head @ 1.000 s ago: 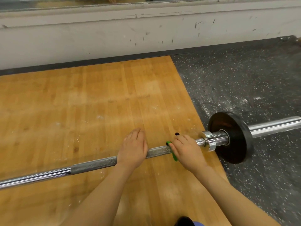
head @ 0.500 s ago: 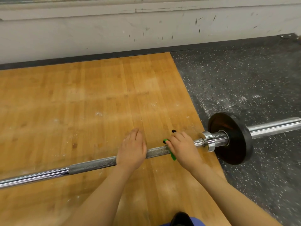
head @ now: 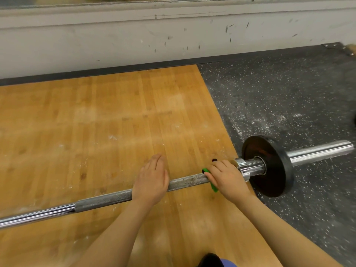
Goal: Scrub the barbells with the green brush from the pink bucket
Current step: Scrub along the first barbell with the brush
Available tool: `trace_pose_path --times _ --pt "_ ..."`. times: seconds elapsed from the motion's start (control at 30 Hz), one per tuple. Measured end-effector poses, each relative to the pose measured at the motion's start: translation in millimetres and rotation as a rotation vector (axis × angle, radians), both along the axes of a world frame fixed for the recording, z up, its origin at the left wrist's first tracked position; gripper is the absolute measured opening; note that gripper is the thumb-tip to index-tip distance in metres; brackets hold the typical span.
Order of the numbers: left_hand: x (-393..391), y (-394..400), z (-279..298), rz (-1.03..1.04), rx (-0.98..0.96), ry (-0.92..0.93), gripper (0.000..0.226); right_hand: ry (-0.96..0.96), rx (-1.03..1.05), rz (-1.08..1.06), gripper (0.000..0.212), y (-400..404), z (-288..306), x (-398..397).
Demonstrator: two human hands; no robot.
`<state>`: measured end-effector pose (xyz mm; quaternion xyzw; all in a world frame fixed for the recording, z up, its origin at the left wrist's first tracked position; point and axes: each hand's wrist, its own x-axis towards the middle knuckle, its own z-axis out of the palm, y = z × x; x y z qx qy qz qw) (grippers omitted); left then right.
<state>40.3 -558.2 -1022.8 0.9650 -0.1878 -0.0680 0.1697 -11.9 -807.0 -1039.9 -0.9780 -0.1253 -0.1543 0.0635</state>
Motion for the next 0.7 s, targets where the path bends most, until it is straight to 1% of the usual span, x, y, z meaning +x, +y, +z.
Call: trace_pose_path --times 0.1,0.27,0.37,0.47,0.53,0.6,0.7 --pt "6 -1 0 -0.008 0.012 0.017 0.045 -0.037 0.099 -0.019 0.037 -3 6 -3" --pt "19 -1 -1 -0.008 0.038 -0.015 0.044 -0.123 0.263 -0.141 0.038 -22 32 -10" --pt "26 -4 1 -0.012 0.058 -0.022 0.055 -0.207 0.326 -0.232 0.037 -37 48 -12" --pt "32 -7 2 -0.014 0.091 -0.037 0.062 -0.251 0.356 -0.248 0.038 -45 59 -15" --pt "37 -7 3 -0.030 0.129 -0.045 0.066 -0.242 0.396 -0.242 0.035 -47 62 -14" --pt "43 -7 3 -0.041 0.176 -0.058 0.064 -0.205 0.417 -0.258 0.031 -48 60 -7" --pt "50 -8 7 -0.023 0.226 -0.044 0.065 -0.147 0.366 -0.276 0.023 -49 48 13"
